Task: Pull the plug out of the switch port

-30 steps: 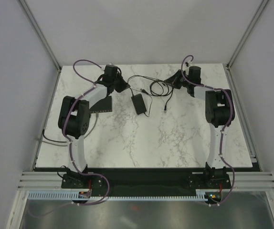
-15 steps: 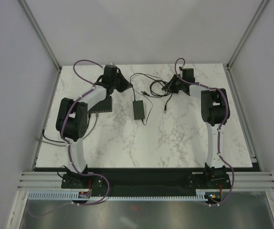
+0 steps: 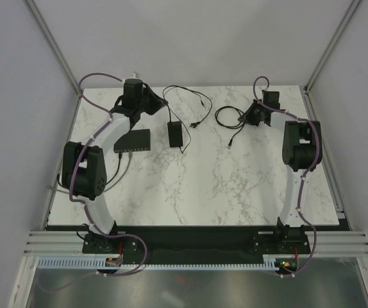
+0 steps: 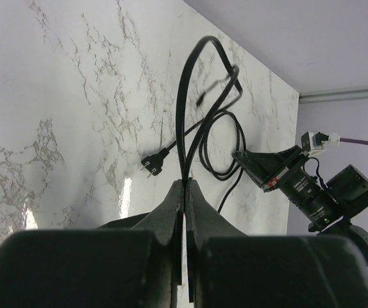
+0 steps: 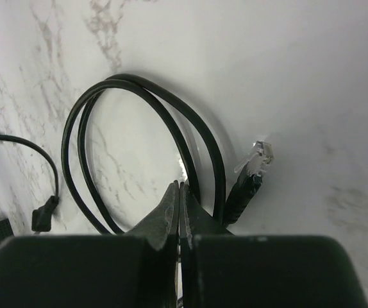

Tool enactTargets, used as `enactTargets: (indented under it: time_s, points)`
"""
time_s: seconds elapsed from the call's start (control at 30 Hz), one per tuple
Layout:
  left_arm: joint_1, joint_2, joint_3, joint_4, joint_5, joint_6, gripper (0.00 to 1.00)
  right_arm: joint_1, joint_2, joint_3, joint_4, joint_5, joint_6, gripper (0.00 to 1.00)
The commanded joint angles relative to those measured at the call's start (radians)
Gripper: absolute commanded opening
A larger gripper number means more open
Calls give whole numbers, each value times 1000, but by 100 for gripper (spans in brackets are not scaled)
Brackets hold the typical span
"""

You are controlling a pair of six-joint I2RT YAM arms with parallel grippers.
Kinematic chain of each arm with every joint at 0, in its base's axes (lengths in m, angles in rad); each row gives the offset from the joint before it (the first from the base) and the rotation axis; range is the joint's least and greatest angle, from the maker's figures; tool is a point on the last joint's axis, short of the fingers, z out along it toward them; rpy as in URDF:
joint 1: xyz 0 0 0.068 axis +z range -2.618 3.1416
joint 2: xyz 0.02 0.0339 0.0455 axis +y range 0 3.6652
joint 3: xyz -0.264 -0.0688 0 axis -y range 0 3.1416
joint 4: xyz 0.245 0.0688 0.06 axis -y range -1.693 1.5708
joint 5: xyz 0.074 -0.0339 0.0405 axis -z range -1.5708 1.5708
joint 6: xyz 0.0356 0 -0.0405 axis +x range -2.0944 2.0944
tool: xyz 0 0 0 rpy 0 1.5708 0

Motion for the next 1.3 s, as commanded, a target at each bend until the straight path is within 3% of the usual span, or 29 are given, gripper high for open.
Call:
enactTargets:
  time_s: [0.0,0.23,0.6,0.73,0.8,0.83,0.97,1.03,1.27]
  points:
    - [-1,35,60,20,43,3,2,-55,-36,-43,-68,88,-43,0]
    - [-18,170,123,50,103,-50,2,-104,-62,-70,-63,85,-44,0]
    - [-52,451,405,64,270,-36,5,-130,-197,-244,253,-68,26,0]
    - [-53,500,485,-35,248,-1,28,-131,-214,-270,339,-125,48,2]
    - [-53,492,488,-64,223,44,33,-131,-213,-271,351,-139,60,3]
    - [-53,480,490,-98,211,56,42,-131,-211,-271,359,-144,65,3]
    - [-53,443,487,-144,188,128,54,-131,-208,-273,369,-151,69,4]
    - [-55,423,485,-189,177,145,68,-133,-207,-271,368,-154,65,6]
    - [-69,256,421,-256,42,272,72,-121,-227,-290,400,-167,74,15]
